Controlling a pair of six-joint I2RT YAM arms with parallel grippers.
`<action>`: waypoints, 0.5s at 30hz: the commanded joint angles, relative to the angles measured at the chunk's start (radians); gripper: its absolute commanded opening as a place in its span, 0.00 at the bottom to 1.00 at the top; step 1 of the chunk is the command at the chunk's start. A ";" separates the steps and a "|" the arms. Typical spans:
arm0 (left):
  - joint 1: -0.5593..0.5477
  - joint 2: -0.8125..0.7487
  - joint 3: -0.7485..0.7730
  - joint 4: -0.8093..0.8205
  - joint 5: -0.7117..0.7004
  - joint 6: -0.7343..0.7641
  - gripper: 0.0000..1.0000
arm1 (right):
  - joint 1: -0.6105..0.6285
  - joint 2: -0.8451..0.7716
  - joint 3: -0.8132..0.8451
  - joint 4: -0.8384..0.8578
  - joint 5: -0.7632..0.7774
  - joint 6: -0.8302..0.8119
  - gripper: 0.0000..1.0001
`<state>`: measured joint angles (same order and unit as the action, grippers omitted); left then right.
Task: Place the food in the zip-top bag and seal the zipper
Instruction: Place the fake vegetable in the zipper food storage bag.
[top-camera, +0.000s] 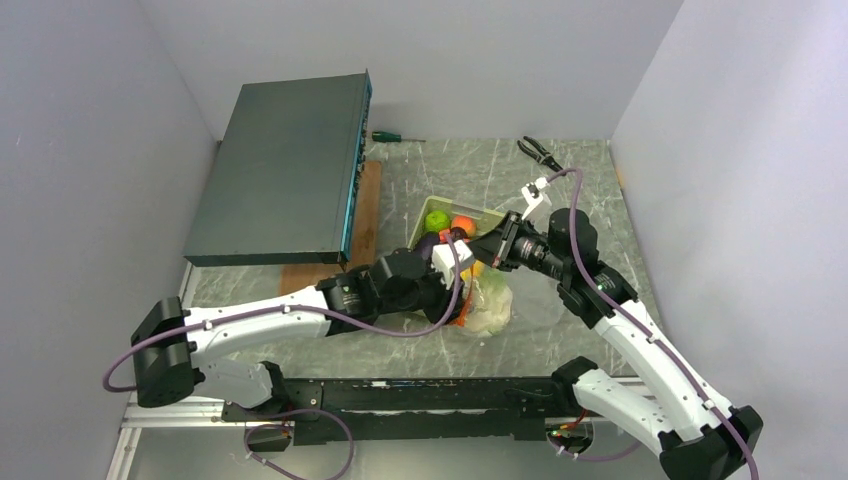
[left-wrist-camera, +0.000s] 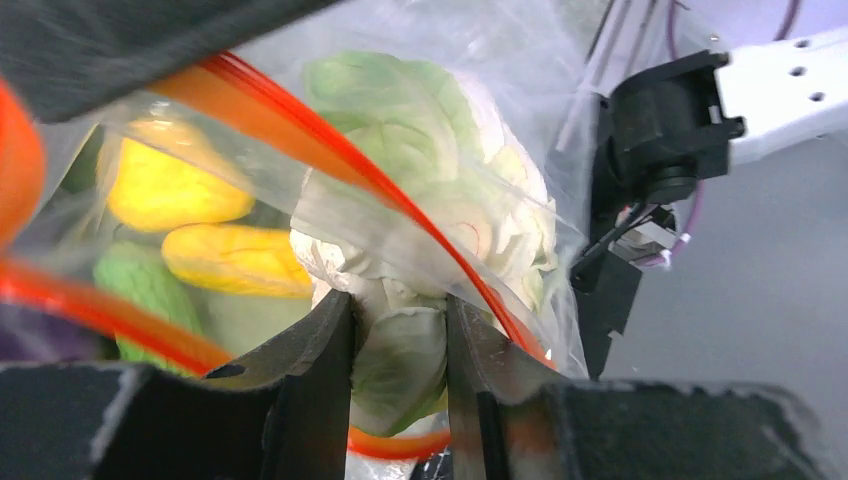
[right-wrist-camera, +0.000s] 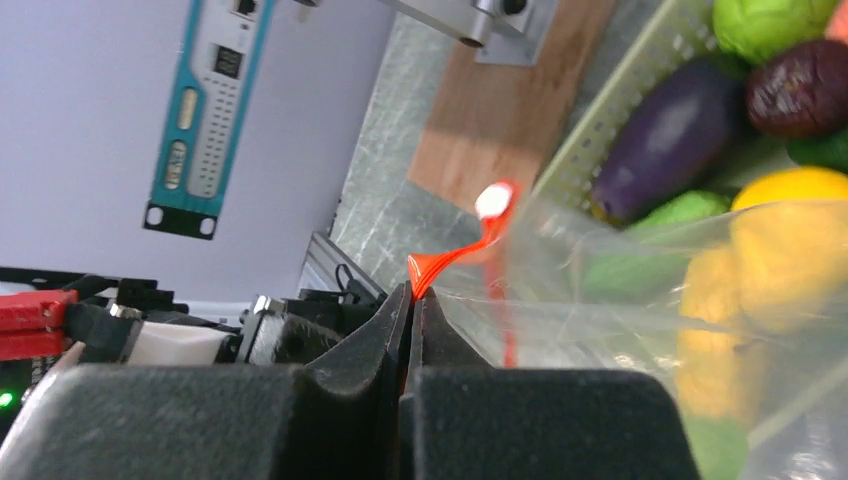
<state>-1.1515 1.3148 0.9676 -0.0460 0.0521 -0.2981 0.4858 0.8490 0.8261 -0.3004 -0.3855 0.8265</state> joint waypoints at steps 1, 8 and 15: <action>-0.004 -0.065 -0.012 0.083 0.116 0.033 0.00 | -0.005 -0.008 0.026 0.203 -0.078 -0.046 0.00; 0.024 -0.011 0.119 -0.008 -0.047 -0.058 0.00 | -0.007 -0.045 -0.045 0.122 -0.082 -0.011 0.00; 0.086 0.056 0.255 -0.198 -0.292 -0.290 0.03 | -0.007 -0.091 -0.034 0.010 -0.077 0.015 0.00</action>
<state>-1.1088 1.3590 1.1427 -0.1699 -0.0719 -0.4175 0.4812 0.7925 0.7799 -0.2523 -0.4526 0.8181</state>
